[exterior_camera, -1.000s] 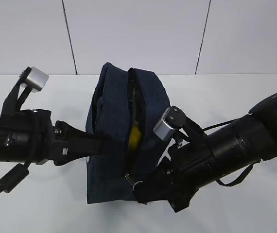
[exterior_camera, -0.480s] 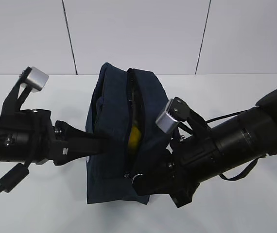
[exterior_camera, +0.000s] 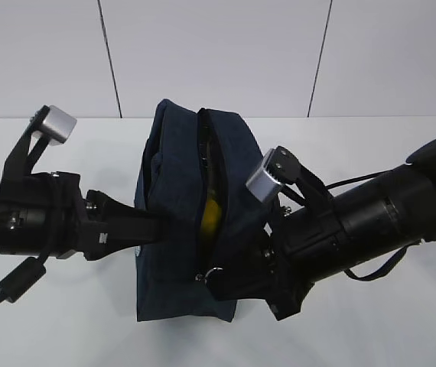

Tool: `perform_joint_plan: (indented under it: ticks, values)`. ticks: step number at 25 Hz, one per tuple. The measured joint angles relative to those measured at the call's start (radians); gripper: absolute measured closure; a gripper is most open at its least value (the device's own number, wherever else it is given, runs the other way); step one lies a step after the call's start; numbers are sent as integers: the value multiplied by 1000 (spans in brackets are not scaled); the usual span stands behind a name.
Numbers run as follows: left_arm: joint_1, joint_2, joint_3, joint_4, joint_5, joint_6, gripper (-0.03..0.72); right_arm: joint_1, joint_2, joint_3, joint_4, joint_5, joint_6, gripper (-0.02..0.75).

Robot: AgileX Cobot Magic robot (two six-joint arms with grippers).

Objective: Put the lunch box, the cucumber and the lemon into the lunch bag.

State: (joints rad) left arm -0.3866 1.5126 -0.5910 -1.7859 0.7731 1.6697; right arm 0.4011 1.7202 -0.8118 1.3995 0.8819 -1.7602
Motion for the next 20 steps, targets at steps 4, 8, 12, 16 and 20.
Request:
perform_joint_plan:
  ticks: [4, 8, 12, 16, 20]
  values:
    - [0, 0, 0, 0, -2, 0, 692, 0, -2, 0, 27, 3, -2, 730]
    - [0, 0, 0, 0, -4, 0, 692, 0, -2, 0, 35, 13, -4, 730]
    - [0, 0, 0, 0, -4, 0, 692, 0, -22, 0, 42, 13, -14, 730]
    - [0, 0, 0, 0, -4, 0, 692, 0, -49, 0, 52, 11, -22, 730]
    - [0, 0, 0, 0, -4, 0, 692, 0, -60, -2, 58, 11, -24, 730]
